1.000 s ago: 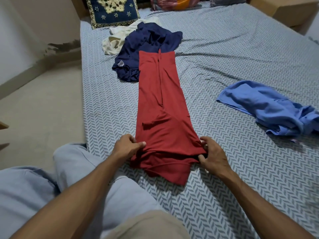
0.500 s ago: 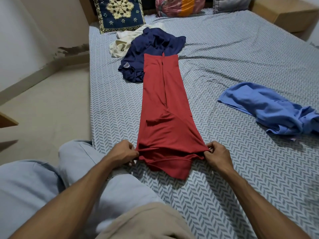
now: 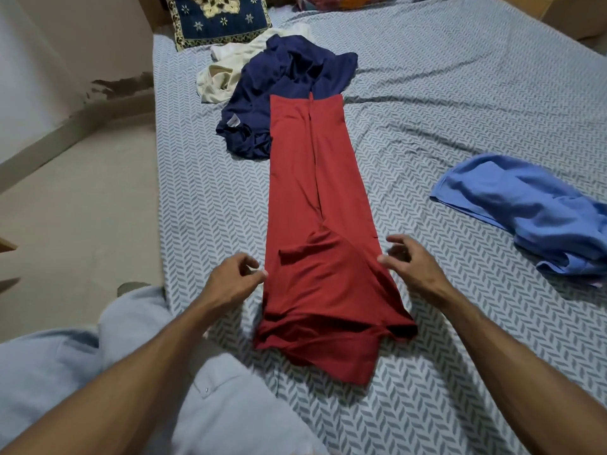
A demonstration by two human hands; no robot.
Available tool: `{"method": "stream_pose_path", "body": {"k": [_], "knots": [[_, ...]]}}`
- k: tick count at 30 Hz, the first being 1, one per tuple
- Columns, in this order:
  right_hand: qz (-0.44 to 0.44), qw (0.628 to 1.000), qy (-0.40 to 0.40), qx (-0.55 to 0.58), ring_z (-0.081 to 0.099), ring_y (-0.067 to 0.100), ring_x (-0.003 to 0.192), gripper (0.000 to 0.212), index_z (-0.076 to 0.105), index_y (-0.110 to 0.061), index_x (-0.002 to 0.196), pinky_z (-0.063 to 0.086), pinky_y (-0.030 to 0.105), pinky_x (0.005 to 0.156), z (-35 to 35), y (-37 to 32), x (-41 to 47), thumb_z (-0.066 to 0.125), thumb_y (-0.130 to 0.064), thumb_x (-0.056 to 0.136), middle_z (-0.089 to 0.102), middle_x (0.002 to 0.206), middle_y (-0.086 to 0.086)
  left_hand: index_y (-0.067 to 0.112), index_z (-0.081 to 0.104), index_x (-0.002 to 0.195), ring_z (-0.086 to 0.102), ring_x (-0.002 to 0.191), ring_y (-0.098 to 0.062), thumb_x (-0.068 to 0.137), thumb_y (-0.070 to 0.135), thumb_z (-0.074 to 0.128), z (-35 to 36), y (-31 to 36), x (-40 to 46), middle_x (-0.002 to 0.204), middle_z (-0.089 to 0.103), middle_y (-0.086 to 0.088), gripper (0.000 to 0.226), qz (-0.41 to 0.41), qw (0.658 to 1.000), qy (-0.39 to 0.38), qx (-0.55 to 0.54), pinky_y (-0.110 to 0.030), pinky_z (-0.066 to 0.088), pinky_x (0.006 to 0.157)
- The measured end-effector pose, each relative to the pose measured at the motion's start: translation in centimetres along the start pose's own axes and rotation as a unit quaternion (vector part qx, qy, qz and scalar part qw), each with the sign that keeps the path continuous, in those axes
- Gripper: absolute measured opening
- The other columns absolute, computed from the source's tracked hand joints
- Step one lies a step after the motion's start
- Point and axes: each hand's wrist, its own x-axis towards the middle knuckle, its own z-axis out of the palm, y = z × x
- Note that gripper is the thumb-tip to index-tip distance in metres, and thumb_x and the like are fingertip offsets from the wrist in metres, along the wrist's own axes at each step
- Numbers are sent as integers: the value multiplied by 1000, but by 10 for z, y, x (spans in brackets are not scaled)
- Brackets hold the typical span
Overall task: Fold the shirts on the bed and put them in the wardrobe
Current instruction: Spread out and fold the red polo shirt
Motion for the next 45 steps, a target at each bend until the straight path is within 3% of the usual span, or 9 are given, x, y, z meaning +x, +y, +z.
{"method": "stream_pose_path", "body": {"k": [6,11,14,22,25,28,31,39,45], "knots": [[-67,993,100,9,62,6,81,38,70,-19,119,56,38,91,16,-45,152,81,-28,84,62,91,-11,17,73,100,67,84,-16,91,21,72,-10,30,118,91,70,1,10,145,983,113,30,-31,53,81],[-103,985,138,-4,64,2,83,43,69,-40,117,54,36,92,17,-75,288,76,-52,76,65,96,-12,5,73,106,60,100,-29,90,15,67,-17,64,249,102,68,-13,20,308,923,184,137,-28,39,92],[-130,980,152,-11,64,4,83,44,71,-30,120,51,20,84,17,-91,349,76,-47,80,69,102,-3,8,67,119,61,105,-28,94,20,64,-25,86,324,112,66,-12,27,276,939,169,117,-32,44,94],[-119,974,192,-12,68,2,87,54,70,-36,90,50,42,99,13,-120,456,66,-80,60,72,87,-17,16,64,116,60,88,-10,85,49,73,-32,130,452,93,63,8,47,112,961,248,-47,-20,40,78],[-102,973,206,-13,69,4,76,47,69,-32,73,48,46,98,11,-122,475,66,-77,62,73,74,-14,18,64,114,58,87,-9,82,52,75,-38,137,470,97,63,7,47,92,959,259,-62,-19,39,74],[-84,968,236,-32,67,7,85,38,70,-26,82,34,41,103,8,-126,486,59,-62,80,72,79,-12,24,73,101,61,84,-7,87,43,71,-43,140,484,93,70,6,24,92,959,258,-71,-19,44,73],[-55,962,262,-49,63,13,98,33,69,-23,92,20,34,87,4,-131,491,50,-50,93,68,87,-9,23,75,91,61,78,-9,90,41,65,-48,142,493,83,69,3,20,81,955,268,-102,-23,45,71],[-14,965,253,-70,60,22,100,32,54,-17,74,25,37,82,1,-141,495,41,-37,95,64,91,1,17,76,94,60,77,-14,94,37,64,-57,148,499,84,66,-1,23,45,961,252,-107,-28,49,70],[-5,965,243,-102,54,26,114,37,67,-13,114,27,36,88,-7,-146,497,37,-30,99,64,122,6,18,72,87,61,78,-18,94,35,63,-61,148,501,85,65,-4,21,32,963,238,-122,-32,54,74]]}}
